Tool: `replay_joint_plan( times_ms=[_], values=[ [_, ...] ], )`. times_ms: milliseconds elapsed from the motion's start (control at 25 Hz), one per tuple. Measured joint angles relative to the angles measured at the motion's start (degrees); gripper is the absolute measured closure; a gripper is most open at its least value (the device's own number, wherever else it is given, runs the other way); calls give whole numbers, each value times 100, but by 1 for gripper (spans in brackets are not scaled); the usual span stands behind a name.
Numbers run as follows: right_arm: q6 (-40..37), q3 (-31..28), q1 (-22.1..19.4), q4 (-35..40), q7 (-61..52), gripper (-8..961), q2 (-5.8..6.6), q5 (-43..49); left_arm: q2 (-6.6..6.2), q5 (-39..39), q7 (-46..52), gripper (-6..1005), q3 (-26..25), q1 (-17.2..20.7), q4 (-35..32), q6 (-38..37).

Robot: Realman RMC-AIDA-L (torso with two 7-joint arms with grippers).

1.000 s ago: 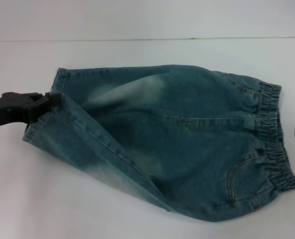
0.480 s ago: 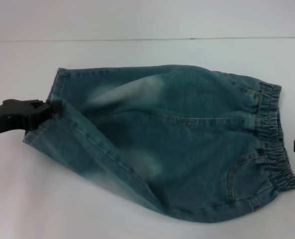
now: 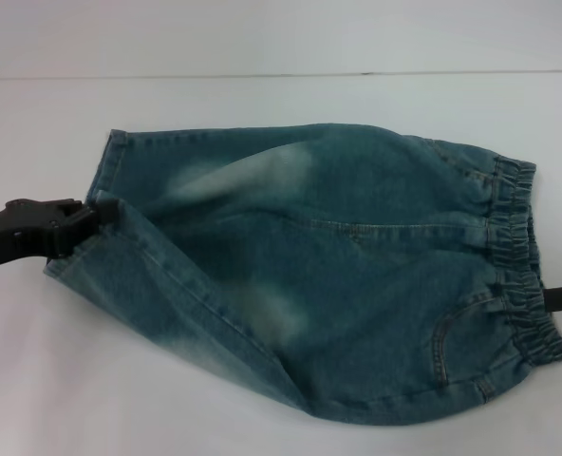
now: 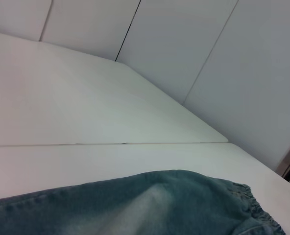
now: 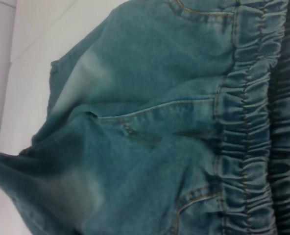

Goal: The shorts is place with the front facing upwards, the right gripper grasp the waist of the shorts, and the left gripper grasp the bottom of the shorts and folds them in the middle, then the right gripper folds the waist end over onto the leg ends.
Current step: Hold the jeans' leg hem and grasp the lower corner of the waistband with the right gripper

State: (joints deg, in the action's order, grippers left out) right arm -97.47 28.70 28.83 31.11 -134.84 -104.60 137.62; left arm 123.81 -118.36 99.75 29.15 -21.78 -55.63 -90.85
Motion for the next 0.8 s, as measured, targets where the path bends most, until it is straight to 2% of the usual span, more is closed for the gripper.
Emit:
replay_joint_plan(
  times_ms=[600, 800],
  values=[
    [456, 293, 52, -175, -36, 88, -2, 27, -22, 7, 17, 945, 30, -200, 9, 49],
    [514, 293, 66, -251, -17, 91, -62, 24, -37, 7, 30, 944, 30, -218, 9, 38]
  ],
)
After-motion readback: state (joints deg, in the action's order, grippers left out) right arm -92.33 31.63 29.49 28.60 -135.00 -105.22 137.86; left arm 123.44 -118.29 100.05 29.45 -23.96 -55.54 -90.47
